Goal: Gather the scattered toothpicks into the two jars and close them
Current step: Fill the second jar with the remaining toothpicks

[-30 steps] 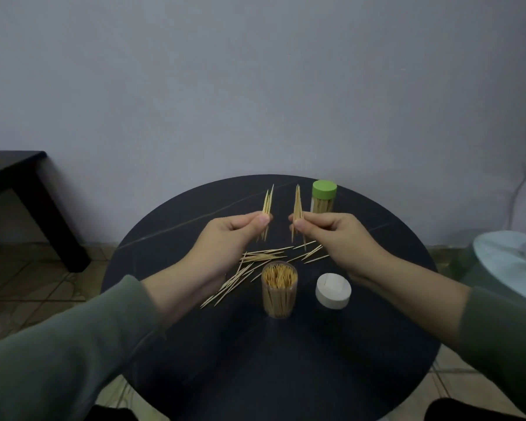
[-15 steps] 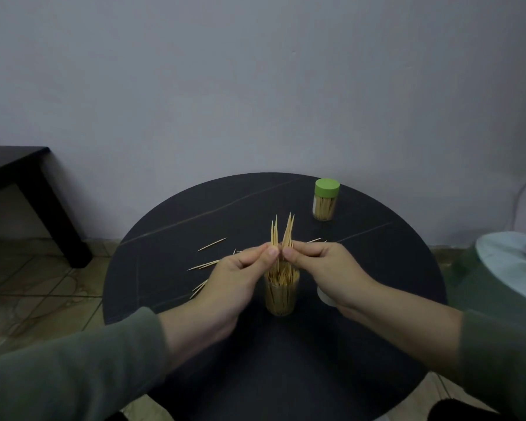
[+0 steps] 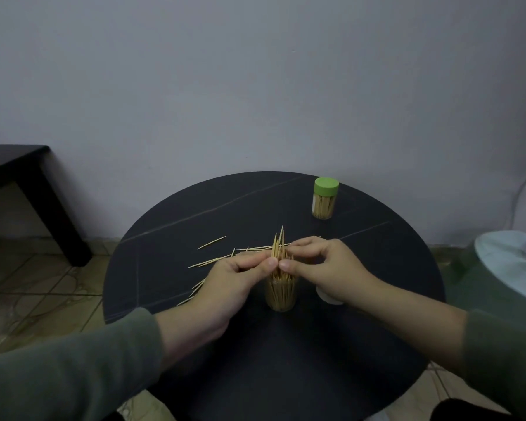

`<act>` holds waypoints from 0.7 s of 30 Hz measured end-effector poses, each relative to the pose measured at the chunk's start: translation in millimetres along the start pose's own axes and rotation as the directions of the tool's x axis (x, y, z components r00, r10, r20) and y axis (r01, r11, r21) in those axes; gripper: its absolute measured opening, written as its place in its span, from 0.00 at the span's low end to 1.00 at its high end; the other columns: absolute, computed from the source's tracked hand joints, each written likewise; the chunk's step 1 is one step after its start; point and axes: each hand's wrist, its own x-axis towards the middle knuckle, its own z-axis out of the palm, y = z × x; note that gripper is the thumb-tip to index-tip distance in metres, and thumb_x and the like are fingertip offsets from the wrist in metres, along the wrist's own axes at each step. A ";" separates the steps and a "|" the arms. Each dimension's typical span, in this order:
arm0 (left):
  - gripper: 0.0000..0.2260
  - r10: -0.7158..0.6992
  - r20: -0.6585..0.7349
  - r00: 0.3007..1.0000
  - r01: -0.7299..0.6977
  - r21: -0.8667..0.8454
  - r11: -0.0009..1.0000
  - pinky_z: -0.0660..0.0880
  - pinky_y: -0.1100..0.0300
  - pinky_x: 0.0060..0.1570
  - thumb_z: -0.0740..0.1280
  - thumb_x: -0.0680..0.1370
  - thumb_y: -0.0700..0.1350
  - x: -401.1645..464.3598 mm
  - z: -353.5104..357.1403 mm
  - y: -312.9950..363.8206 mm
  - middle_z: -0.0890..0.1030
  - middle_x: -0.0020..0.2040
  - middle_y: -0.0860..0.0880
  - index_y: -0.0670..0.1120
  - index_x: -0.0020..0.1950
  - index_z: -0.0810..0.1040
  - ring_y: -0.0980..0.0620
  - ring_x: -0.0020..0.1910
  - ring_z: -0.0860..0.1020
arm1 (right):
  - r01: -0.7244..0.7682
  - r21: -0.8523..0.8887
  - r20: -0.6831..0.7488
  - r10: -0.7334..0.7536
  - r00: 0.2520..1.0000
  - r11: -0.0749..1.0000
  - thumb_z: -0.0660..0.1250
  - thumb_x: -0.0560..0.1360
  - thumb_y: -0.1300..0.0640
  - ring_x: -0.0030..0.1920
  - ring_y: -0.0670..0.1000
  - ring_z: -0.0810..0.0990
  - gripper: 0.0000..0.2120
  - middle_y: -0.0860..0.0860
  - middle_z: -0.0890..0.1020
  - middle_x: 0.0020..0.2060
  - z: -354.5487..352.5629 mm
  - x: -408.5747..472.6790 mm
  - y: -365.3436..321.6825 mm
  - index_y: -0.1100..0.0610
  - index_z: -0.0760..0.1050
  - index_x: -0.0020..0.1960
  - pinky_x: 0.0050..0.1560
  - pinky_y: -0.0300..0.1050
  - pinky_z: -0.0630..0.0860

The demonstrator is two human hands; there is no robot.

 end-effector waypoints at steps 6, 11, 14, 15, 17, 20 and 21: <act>0.11 0.043 0.004 0.999 -0.043 0.013 0.999 0.75 0.62 0.51 0.70 0.74 0.36 1.7 -8.5 5.7 0.84 0.50 0.46 0.43 0.55 0.83 0.50 0.53 0.81 | 0.122 -0.091 -0.019 -0.124 0.992 0.988 0.74 0.70 0.52 0.46 0.39 0.80 0.09 0.42 0.83 0.43 -7.8 1.8 -2.0 0.42 0.82 0.50 0.47 0.33 0.76; 0.21 0.260 0.055 0.964 -0.262 0.347 0.900 0.76 0.57 0.53 0.70 0.71 0.55 5.6 -19.2 2.8 0.79 0.58 0.57 0.58 0.64 0.77 0.54 0.53 0.76 | 0.122 -0.252 0.024 -0.120 0.992 0.960 0.72 0.68 0.41 0.48 0.39 0.78 0.21 0.39 0.81 0.43 -14.5 4.1 -2.2 0.42 0.78 0.60 0.54 0.41 0.75; 0.24 0.447 0.274 0.851 -0.505 0.659 0.557 0.68 0.59 0.63 0.62 0.77 0.58 5.7 -22.0 12.3 0.70 0.68 0.64 0.57 0.73 0.66 0.61 0.66 0.68 | 0.127 -0.419 0.164 -0.062 0.984 0.899 0.65 0.60 0.29 0.59 0.40 0.73 0.39 0.36 0.77 0.52 -23.0 3.2 -6.0 0.40 0.68 0.69 0.66 0.53 0.69; 0.26 0.465 0.369 0.805 -0.563 0.724 0.399 0.66 0.56 0.66 0.60 0.78 0.58 6.4 -23.0 14.4 0.67 0.72 0.61 0.55 0.75 0.63 0.59 0.70 0.65 | 0.133 -0.460 0.202 -0.042 0.978 0.878 0.64 0.58 0.27 0.61 0.41 0.71 0.43 0.35 0.75 0.54 -25.1 2.4 -8.1 0.40 0.66 0.71 0.68 0.55 0.65; 0.27 0.431 0.498 0.753 -0.607 0.778 0.161 0.67 0.51 0.66 0.56 0.80 0.61 6.6 -23.8 15.8 0.62 0.76 0.58 0.53 0.77 0.59 0.56 0.72 0.63 | 0.141 -0.497 0.245 -0.017 0.969 0.856 0.67 0.59 0.30 0.62 0.40 0.67 0.43 0.31 0.70 0.54 -27.0 0.4 -11.1 0.42 0.63 0.72 0.71 0.54 0.62; 0.29 0.337 0.553 0.762 -0.611 0.786 0.091 0.68 0.50 0.65 0.51 0.80 0.64 6.3 -22.4 13.5 0.59 0.77 0.57 0.53 0.78 0.56 0.54 0.73 0.61 | 0.153 -0.496 0.260 -0.022 0.965 0.855 0.73 0.66 0.39 0.57 0.36 0.68 0.35 0.29 0.67 0.49 -25.2 1.2 -8.9 0.44 0.68 0.70 0.69 0.48 0.63; 0.29 0.306 0.573 0.760 -0.621 0.779 0.085 0.67 0.50 0.65 0.51 0.80 0.64 6.2 -21.6 12.6 0.59 0.77 0.57 0.53 0.78 0.55 0.54 0.74 0.60 | 0.165 -0.486 0.261 -0.038 0.965 0.858 0.73 0.66 0.40 0.55 0.35 0.69 0.31 0.29 0.69 0.49 -24.6 1.7 -7.1 0.42 0.70 0.68 0.67 0.46 0.65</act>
